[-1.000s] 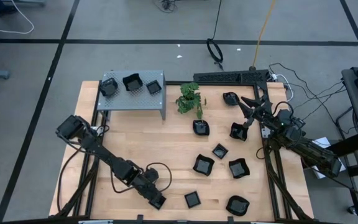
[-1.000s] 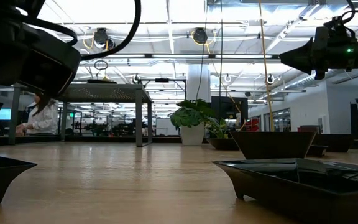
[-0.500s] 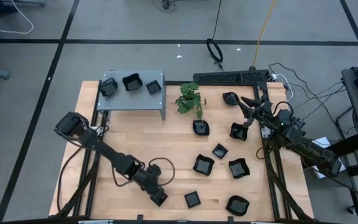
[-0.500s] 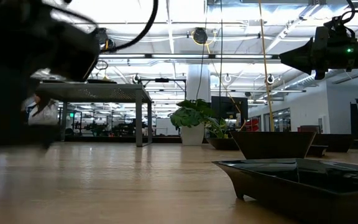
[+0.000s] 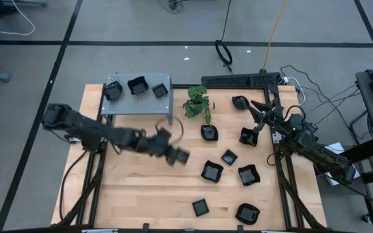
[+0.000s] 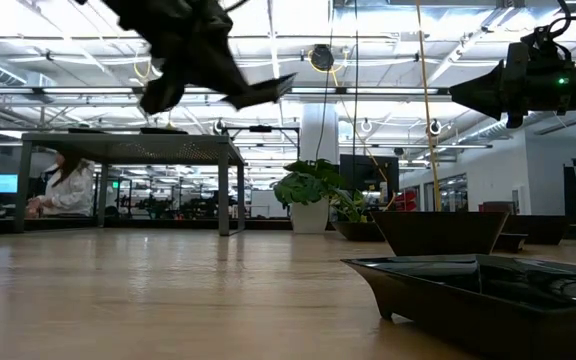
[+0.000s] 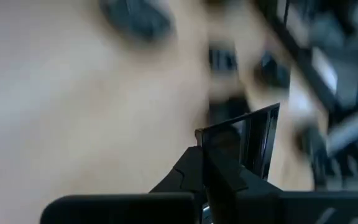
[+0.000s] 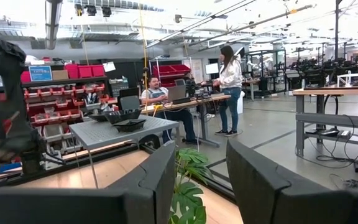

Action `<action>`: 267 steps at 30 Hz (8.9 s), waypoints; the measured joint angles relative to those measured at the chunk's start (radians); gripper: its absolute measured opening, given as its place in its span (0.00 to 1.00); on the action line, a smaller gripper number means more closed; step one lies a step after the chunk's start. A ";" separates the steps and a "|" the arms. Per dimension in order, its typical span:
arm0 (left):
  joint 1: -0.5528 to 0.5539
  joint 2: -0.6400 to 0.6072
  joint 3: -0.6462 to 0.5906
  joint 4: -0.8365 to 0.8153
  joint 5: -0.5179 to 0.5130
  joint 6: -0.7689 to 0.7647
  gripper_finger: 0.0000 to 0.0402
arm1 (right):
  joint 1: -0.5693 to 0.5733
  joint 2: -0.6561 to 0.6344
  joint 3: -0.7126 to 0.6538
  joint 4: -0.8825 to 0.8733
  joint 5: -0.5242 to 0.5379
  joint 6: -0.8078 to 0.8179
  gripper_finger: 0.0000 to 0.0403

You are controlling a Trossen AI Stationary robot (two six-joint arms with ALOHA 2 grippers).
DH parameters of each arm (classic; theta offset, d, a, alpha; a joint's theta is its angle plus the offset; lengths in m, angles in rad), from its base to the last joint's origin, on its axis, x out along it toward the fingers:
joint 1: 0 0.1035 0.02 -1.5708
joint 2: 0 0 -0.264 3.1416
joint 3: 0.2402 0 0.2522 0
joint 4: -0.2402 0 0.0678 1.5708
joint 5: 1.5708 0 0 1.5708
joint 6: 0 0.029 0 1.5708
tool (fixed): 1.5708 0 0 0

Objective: Pick & Place Mini shaped plates
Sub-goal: Stack the black leaf plate on top of the black leaf plate on the shelf

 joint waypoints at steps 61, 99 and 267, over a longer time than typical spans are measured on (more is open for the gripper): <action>0.109 0.073 0.009 -0.497 0.317 0.650 0.37 | 0.000 0.000 0.000 0.003 0.000 0.000 0.32; -0.110 0.302 0.013 -0.491 0.043 1.294 0.22 | 0.000 0.000 0.000 0.003 0.000 0.000 0.32; 0.503 0.300 0.608 -0.830 -0.446 0.987 0.03 | 0.000 0.000 0.000 0.003 0.000 0.000 0.32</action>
